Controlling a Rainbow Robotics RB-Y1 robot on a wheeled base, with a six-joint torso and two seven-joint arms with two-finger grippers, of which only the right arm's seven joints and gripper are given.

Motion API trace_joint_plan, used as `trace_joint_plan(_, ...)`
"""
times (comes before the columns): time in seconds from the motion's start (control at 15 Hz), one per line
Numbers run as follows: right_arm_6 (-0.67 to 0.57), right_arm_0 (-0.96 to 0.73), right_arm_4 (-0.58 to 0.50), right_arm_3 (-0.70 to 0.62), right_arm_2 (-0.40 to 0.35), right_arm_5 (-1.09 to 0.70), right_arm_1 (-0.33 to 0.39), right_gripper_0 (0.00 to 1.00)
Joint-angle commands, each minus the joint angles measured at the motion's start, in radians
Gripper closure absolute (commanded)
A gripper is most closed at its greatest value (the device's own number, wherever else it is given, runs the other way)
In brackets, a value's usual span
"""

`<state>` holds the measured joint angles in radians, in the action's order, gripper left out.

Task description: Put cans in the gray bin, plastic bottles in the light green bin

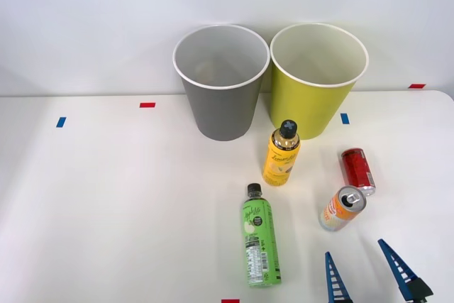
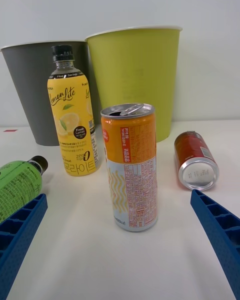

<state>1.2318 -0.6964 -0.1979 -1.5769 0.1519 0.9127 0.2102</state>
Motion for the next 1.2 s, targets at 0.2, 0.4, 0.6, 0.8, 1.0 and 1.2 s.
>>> trace_joint_plan(0.2,0.0,0.0,0.0,0.0,0.0,0.0,0.0,0.0)
trace_joint_plan(0.4,0.0,0.0,0.0,0.0,0.0,0.0,0.0,0.0)
trace_joint_plan(0.6,0.0,0.0,0.0,0.0,0.0,0.0,0.0,0.0)
trace_joint_plan(0.8,0.0,0.0,0.0,0.0,0.0,0.0,0.0,0.0)
trace_joint_plan(1.0,0.0,0.0,0.0,0.0,0.0,0.0,0.0,0.0)
trace_joint_plan(1.2,0.0,0.0,0.0,0.0,0.0,0.0,0.0,0.0)
